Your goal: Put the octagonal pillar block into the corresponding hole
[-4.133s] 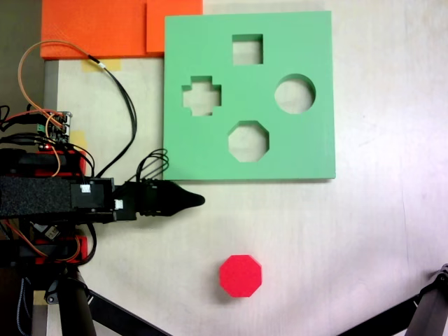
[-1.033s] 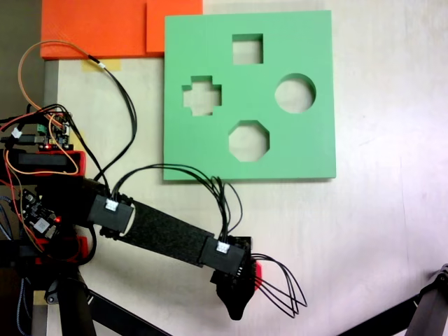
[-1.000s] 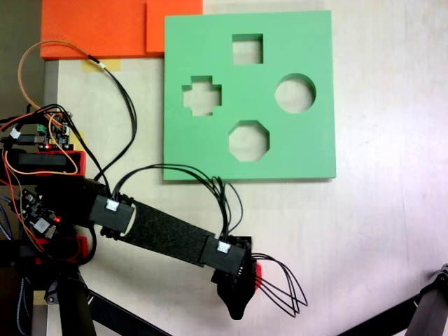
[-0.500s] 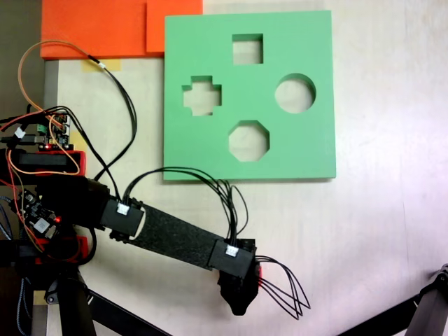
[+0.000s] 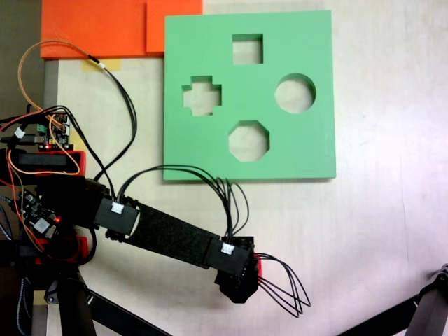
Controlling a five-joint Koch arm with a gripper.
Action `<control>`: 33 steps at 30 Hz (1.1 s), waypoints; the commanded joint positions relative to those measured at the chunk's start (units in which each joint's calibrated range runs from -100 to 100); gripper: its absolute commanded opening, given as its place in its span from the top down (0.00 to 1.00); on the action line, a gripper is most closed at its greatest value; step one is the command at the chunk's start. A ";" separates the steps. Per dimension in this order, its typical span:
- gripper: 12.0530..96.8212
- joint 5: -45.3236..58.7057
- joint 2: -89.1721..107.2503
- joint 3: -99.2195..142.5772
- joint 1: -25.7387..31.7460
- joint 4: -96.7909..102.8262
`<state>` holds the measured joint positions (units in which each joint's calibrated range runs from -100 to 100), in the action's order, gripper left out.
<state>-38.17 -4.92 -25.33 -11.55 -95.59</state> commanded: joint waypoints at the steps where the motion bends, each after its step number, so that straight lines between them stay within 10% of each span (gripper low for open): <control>1: 0.69 -0.34 2.41 -0.09 -0.10 -4.41; 16: 0.69 -5.91 26.85 -0.19 3.66 -4.41; 33: 0.69 -27.40 26.01 -2.69 21.68 -4.41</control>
<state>-63.13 20.79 -24.25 9.01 -95.69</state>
